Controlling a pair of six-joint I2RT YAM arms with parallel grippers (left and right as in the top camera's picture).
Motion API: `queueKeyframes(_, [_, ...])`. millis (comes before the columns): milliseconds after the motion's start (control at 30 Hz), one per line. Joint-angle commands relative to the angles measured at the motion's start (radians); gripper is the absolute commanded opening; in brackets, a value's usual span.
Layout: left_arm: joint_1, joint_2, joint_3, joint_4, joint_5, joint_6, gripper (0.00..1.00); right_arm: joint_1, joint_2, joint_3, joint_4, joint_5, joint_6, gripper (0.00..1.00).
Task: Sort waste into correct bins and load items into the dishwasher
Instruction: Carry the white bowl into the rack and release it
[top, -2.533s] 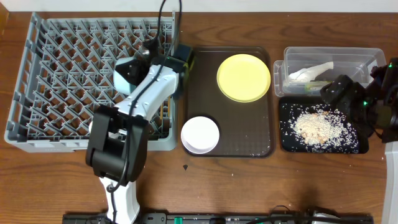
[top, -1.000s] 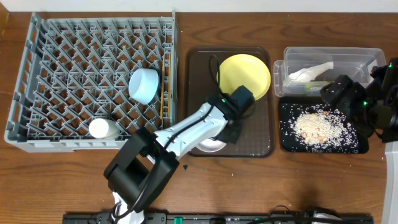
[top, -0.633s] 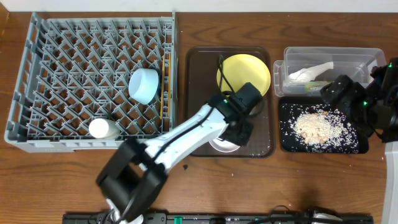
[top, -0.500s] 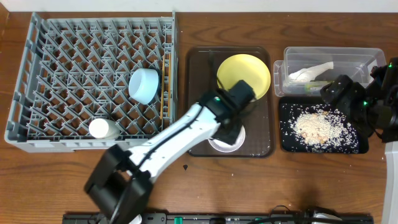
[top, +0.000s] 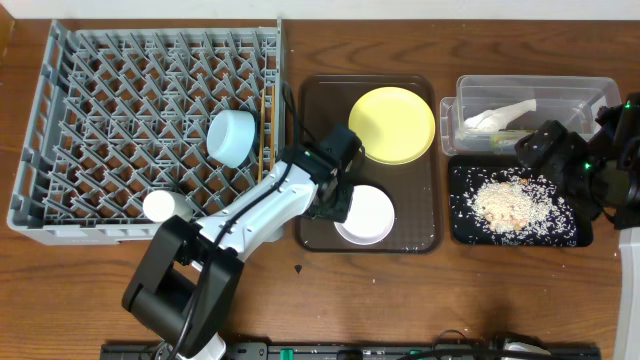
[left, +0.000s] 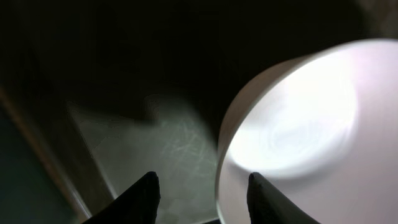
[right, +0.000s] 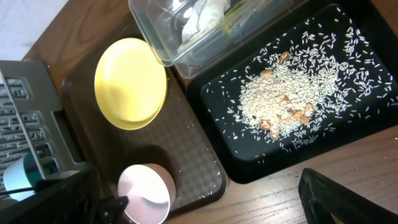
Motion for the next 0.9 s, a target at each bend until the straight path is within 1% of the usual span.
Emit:
queueKeyframes(0, [-0.006, 0.018, -0.035, 0.038, 0.037, 0.024, 0.45, -0.003, 0.0, 0.012, 0.0, 0.0, -0.004, 0.99])
queueKeyframes(133, [-0.019, 0.033, -0.071, 0.1, 0.037, 0.023, 0.4, -0.003, 0.0, 0.012, 0.0, 0.0, -0.004, 0.99])
queueKeyframes(267, [-0.037, 0.061, -0.077, 0.131, 0.037, 0.02, 0.29, -0.003, 0.0, 0.012, 0.0, -0.001, -0.004, 0.99])
queueKeyframes(300, [-0.041, 0.066, -0.077, 0.136, 0.037, 0.02, 0.25, -0.003, 0.0, 0.012, 0.0, 0.0, -0.004, 0.99])
queueKeyframes(367, [-0.046, 0.068, -0.077, 0.136, 0.038, 0.02, 0.12, -0.003, 0.0, 0.012, -0.001, 0.0, -0.004, 0.99])
queueKeyframes(400, [-0.046, 0.06, -0.072, 0.128, 0.038, 0.02, 0.08, -0.003, 0.0, 0.012, 0.0, -0.001, -0.004, 0.99])
queueKeyframes(533, [-0.024, -0.002, -0.004, 0.034, 0.034, 0.019, 0.07, -0.003, 0.0, 0.012, 0.0, 0.0, -0.004, 0.99])
queueKeyframes(600, [-0.007, -0.062, 0.048, -0.034, 0.005, 0.008, 0.07, -0.003, 0.0, 0.012, 0.0, -0.001, -0.004, 0.99])
queueKeyframes(667, [0.011, -0.134, 0.094, -0.102, -0.077, 0.005, 0.07, -0.003, 0.0, 0.012, 0.0, 0.0, -0.004, 0.99])
queueKeyframes(733, [0.033, -0.21, 0.129, -0.165, -0.218, 0.005, 0.07, -0.003, 0.0, 0.012, 0.0, 0.0, -0.004, 0.99])
queueKeyframes(833, [0.07, -0.317, 0.14, -0.234, -0.5, 0.006, 0.07, -0.003, 0.0, 0.012, 0.0, 0.0, -0.004, 0.99])
queueKeyframes(867, [0.087, -0.351, 0.14, -0.262, -0.628, 0.006, 0.08, -0.003, 0.0, 0.012, 0.0, -0.001, -0.004, 0.99])
